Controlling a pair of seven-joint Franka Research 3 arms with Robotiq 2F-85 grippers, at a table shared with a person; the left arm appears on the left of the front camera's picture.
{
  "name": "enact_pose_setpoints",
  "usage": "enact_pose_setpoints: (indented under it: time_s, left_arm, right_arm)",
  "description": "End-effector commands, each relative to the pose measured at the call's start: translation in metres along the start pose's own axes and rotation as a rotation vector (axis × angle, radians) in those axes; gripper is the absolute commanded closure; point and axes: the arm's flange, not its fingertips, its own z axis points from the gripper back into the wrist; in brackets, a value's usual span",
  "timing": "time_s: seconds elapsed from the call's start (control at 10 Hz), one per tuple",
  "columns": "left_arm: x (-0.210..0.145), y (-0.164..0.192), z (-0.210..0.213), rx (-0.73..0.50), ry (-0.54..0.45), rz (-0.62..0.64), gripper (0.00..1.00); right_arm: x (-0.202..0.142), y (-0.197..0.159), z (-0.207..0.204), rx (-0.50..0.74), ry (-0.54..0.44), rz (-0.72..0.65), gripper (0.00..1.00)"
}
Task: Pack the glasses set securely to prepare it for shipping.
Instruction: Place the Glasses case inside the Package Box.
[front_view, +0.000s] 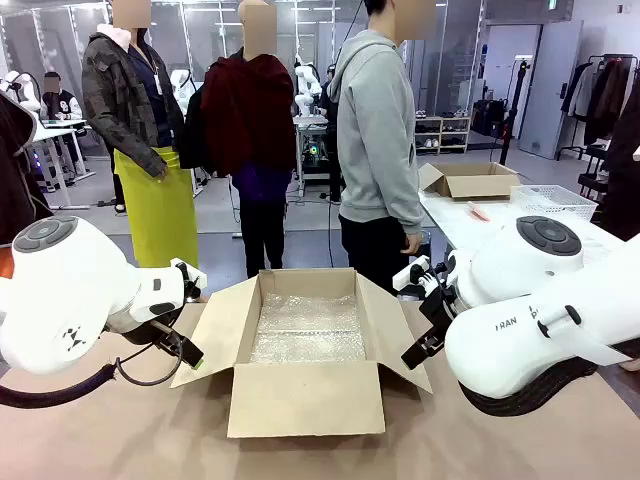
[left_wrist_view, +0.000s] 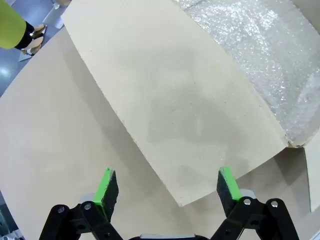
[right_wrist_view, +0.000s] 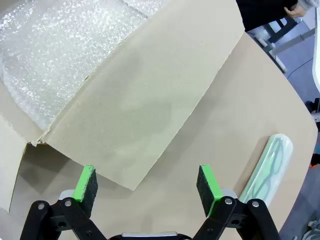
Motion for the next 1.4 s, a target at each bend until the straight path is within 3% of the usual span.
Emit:
enact_pose_setpoints:
  time_s: [0.0,0.9,1.1,1.3]
  left_arm:
    - [0.0,0.0,0.0,0.0,0.0,0.0,0.0]
    - [0.0,-0.001,0.0,-0.001,0.0,-0.003,0.0]
    - [0.009,-0.011,0.066,0.043,-0.102,-0.064,0.0]
    - [0.019,-0.019,0.108,0.072,-0.123,-0.105,0.0]
  right_arm:
    - [0.0,0.0,0.0,0.0,0.0,0.0,0.0]
    - [0.0,0.0,0.0,0.0,0.0,0.001,0.0]
    - [0.006,-0.027,0.017,-0.024,0.029,-0.045,0.0]
    - [0.011,-0.054,0.026,0.012,0.045,-0.086,0.0]
